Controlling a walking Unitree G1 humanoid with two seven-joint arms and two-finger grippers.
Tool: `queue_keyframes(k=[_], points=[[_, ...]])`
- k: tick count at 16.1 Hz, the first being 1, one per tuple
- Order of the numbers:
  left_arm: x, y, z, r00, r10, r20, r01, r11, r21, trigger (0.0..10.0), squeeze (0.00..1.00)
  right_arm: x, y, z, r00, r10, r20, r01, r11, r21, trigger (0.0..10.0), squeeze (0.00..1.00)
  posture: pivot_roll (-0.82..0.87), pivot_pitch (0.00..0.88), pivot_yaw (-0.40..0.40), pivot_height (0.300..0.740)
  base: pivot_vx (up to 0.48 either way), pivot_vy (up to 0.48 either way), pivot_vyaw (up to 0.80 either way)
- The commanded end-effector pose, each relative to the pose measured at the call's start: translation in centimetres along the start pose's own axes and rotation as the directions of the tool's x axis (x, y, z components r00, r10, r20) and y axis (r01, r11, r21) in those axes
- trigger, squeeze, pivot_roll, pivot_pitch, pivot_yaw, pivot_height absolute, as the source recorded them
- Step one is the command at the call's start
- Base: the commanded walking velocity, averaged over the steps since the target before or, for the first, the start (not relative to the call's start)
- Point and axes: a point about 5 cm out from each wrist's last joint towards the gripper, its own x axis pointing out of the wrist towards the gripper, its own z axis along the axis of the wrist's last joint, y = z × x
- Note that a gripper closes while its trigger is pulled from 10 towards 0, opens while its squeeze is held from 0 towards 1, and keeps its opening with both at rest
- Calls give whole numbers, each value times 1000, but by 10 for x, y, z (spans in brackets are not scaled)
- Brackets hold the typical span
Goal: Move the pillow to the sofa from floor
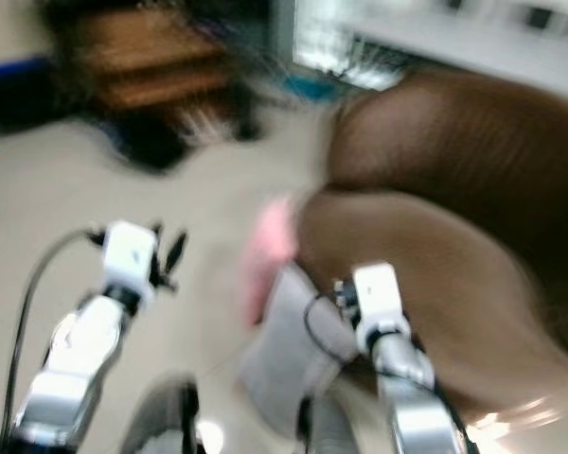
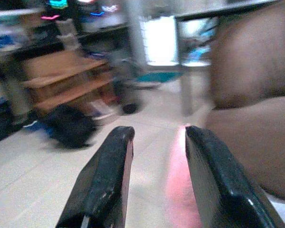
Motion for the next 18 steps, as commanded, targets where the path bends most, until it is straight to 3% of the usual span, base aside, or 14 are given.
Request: queue_keyframes(k=[1, 4, 11, 16, 18], points=[[-1, 1, -5, 1000, 3, -25, -3, 1000, -4, 10000, 0, -2, 2, 1, 1000, 2, 4, -2, 1000, 8, 10000, 0, -35, 38, -6, 585, 0, 0, 0], [-1, 1, -3, 1000, 5, -15, -5, 1000, -21, 10000, 0, -2, 2, 2, 1000, 4, 11, -4, 1000, -1, 10000, 0, -35, 39, -10, 585, 0, 0, 0], [-3, 0, -4, 1000, 1, -21, -2, 999, -38, 10000, 0, -3, 2, 0, 1000, 10, -5, -10, 1000, -13, 10000, 0, -37, 45, -14, 585, 288, 0, 0], [-3, 0, -5, 1000, 0, -23, 0, 999, -38, 10000, 0, -3, 2, -3, 1000, 10, -13, -11, 1000, -10, 10000, 0, -36, 48, -13, 585, 301, 0, -779], [-3, 0, -5, 1000, -3, -24, 2, 999, -38, 10000, 0, -3, 2, -4, 1000, 14, -11, -14, 1000, -15, 10000, 0, -37, 47, -13, 585, 289, 0, 0]])
